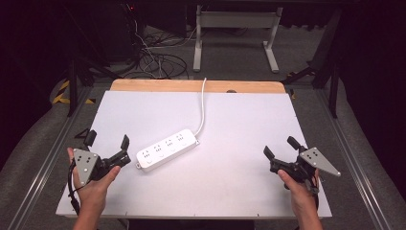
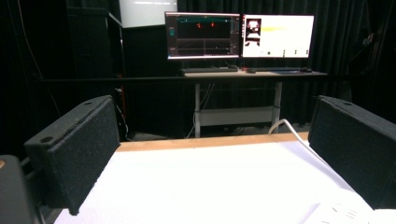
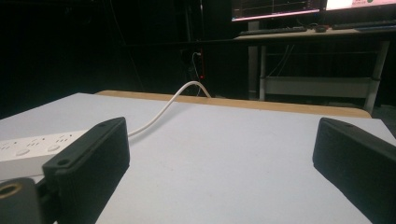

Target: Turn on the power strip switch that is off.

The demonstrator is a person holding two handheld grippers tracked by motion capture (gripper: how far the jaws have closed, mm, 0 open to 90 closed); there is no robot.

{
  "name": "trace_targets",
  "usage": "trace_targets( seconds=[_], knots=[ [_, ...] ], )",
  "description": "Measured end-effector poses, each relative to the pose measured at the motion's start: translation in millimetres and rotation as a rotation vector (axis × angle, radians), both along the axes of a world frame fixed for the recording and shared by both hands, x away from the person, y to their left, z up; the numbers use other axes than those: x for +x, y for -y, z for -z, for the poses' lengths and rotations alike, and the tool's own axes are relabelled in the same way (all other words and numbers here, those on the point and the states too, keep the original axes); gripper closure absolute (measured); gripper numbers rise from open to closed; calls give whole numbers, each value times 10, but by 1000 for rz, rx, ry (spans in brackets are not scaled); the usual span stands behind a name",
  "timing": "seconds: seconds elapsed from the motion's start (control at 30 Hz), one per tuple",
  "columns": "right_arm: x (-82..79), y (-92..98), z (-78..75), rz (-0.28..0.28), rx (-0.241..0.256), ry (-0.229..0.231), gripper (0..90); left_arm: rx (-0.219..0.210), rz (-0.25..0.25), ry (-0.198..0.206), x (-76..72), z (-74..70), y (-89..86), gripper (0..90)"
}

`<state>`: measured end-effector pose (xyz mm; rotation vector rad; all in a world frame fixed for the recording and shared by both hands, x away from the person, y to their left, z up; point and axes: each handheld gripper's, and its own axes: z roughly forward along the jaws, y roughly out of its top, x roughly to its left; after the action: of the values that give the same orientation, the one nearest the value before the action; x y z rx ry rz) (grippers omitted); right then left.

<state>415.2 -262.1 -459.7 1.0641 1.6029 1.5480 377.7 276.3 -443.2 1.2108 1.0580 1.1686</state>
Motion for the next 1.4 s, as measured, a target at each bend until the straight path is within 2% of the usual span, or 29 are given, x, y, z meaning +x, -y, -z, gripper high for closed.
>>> trace_targets(
  seconds=[0.23, 0.33, 1.03, 1.4],
  knots=[
    [-8, 16, 0, 0, 1, 2, 43, -11, 2, -10, 17, 24, -12, 33],
    [-14, 23, -1, 2, 5, 2, 43, -32, 6, -19, 26, 41, -24, 33],
    [-17, 42, 5, 7, 7, -7, 47, -23, 8, -25, 32, 59, -40, 45],
    [4, -19, 0, -7, 1, -4, 47, -32, -3, -22, 2, 54, -76, 47]
  ],
)
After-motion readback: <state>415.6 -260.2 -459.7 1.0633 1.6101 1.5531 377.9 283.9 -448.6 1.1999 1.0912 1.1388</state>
